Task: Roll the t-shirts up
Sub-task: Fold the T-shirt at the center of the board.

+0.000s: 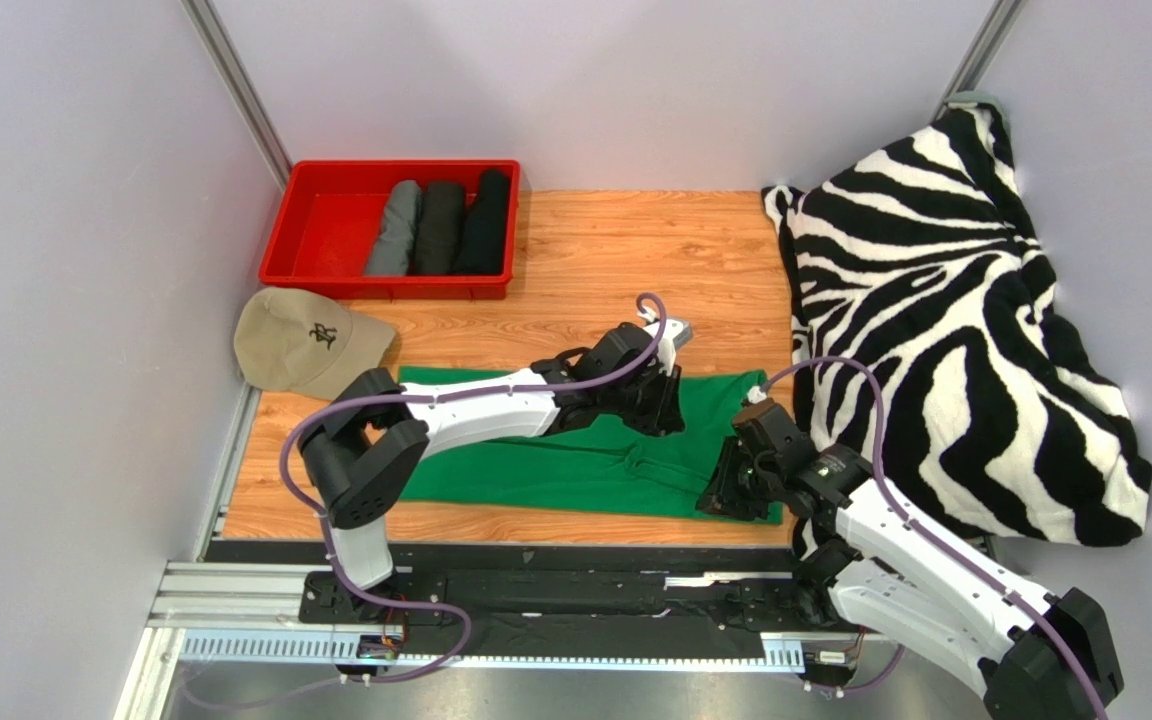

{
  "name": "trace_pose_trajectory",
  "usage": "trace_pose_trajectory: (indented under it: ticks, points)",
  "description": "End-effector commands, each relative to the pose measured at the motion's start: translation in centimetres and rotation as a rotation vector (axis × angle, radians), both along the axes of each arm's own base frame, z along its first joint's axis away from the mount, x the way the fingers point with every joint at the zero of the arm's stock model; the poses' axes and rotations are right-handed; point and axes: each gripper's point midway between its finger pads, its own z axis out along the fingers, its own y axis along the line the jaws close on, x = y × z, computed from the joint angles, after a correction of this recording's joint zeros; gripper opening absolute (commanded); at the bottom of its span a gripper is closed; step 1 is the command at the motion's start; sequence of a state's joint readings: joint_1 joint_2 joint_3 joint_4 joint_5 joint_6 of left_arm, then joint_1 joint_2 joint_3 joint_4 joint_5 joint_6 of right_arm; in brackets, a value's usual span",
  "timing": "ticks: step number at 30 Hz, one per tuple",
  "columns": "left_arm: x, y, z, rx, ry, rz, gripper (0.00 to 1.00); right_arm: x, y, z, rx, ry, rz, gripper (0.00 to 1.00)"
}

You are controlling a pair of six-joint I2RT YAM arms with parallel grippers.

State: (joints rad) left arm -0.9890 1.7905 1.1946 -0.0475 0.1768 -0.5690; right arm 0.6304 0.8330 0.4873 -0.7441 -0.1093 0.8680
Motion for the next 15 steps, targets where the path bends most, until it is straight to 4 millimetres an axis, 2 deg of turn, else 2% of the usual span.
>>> trace_pose_trajectory:
  ticks: [1,2,4,5,9,12,15]
  points:
    - [-1.8,-0.6,-2.2,0.030,0.075,-0.038,0.13,0.1,-0.2,1.4,-0.003,-0.023,-0.018,0.17]
    - [-2.5,-0.2,-3.0,0.049,0.085,-0.047,0.11,0.5,-0.4,1.8,-0.017,-0.047,-0.020,0.17]
    - [-3.2,0.1,-3.3,0.057,0.085,-0.051,0.08,1.2,-0.8,3.5,-0.038,-0.092,-0.032,0.17]
    - [-3.8,0.7,-3.9,0.073,0.095,-0.052,0.07,2.0,-1.9,3.8,-0.099,-0.126,-0.063,0.18]
    - [-5.1,1.9,-4.0,0.064,0.109,-0.041,0.04,4.4,-3.0,5.5,-0.188,-0.205,-0.100,0.18]
    - [-5.6,2.7,-4.3,0.072,0.117,-0.041,0.04,6.3,-3.0,5.9,-0.230,-0.224,-0.124,0.18]
    - [-6.1,3.3,-4.6,0.085,0.128,-0.046,0.02,7.6,-2.7,4.9,-0.256,-0.208,-0.130,0.18]
